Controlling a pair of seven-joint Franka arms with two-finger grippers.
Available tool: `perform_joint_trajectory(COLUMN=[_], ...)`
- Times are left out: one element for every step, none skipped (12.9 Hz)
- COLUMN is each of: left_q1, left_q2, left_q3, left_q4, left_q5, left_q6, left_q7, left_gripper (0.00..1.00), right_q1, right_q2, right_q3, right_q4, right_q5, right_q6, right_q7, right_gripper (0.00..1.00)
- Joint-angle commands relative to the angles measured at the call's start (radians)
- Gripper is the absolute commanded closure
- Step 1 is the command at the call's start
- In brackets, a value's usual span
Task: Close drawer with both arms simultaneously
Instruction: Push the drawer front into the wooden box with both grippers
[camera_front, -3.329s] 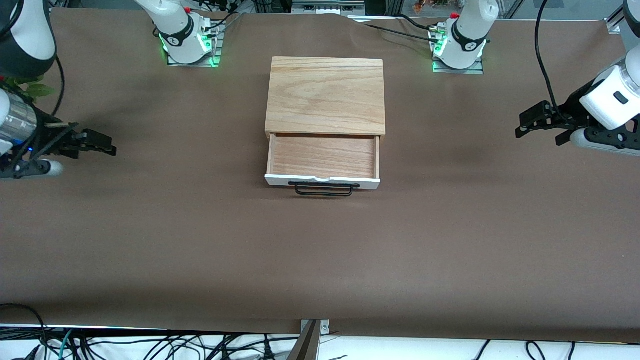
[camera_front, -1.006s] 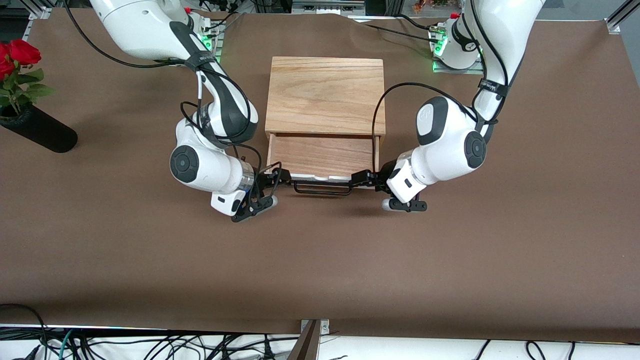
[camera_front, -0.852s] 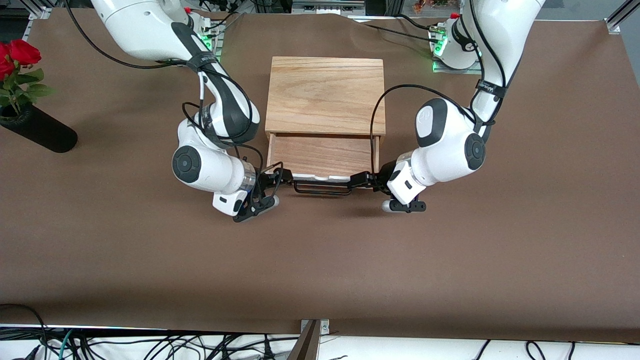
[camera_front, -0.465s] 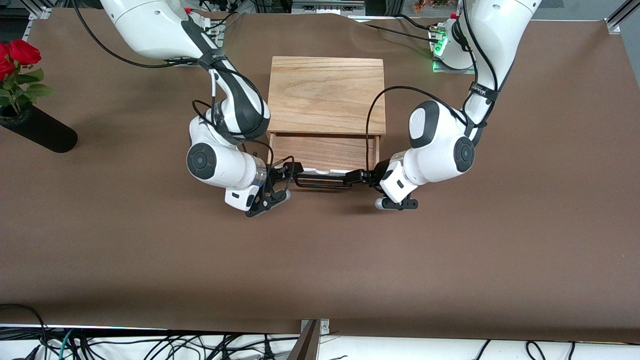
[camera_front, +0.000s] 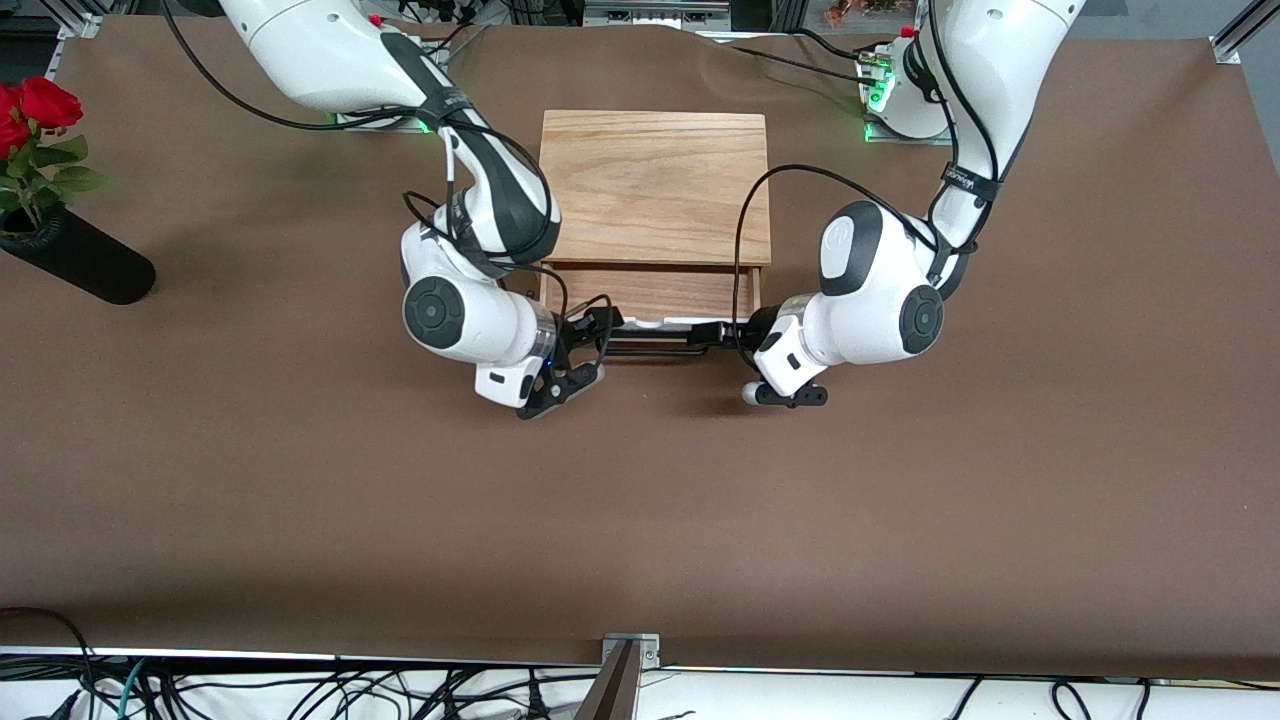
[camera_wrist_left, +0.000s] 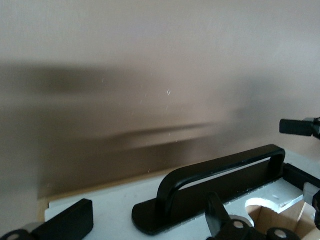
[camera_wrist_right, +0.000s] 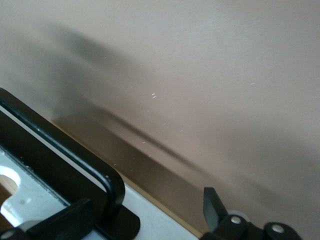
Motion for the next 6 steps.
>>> perform_joint_trajectory(left_q1=[0.016, 0.018, 0.02, 0.021, 0.021, 0.021], left_q2=[-0.07, -0.076, -0.089, -0.103, -0.119, -0.119], left_q3=[-0.019, -0.019, -0.019, -0.019, -0.019, -0.019], left_q4=[-0.068, -0.072, -0.075, -0.095, -0.109, -0.114], left_q5=[-0.012, -0.011, -0.011, -0.011, -0.011, -0.011], left_q6=[-0.108, -0.125, -0.144, -0.157, -0.161, -0.159], left_q7=[-0.004, -0.006, -0.007, -0.007, -0.009, -0.009], left_gripper=[0.0, 0.0, 0.0, 0.0, 0.0, 0.0], right_q1=[0.005, 0.005, 0.005, 0.005, 0.005, 0.007], right_q2=[0.001, 0.001, -0.001, -0.001, -0.004, -0.004], right_q3=[0.004, 0.004, 0.004, 0.002, 0.004, 0.004], right_q4=[-0.002, -0.002, -0.002, -0.001, 0.0, 0.0], right_q5=[0.018, 0.018, 0.018, 0.017, 0.017, 0.017], right_q6=[-0.018, -0.04, -0.064, -0.103, -0.129, -0.152], right_q7=[-0.002, -0.002, -0.002, -0.002, -0.002, -0.002], right_gripper=[0.0, 0.0, 0.0, 0.0, 0.0, 0.0])
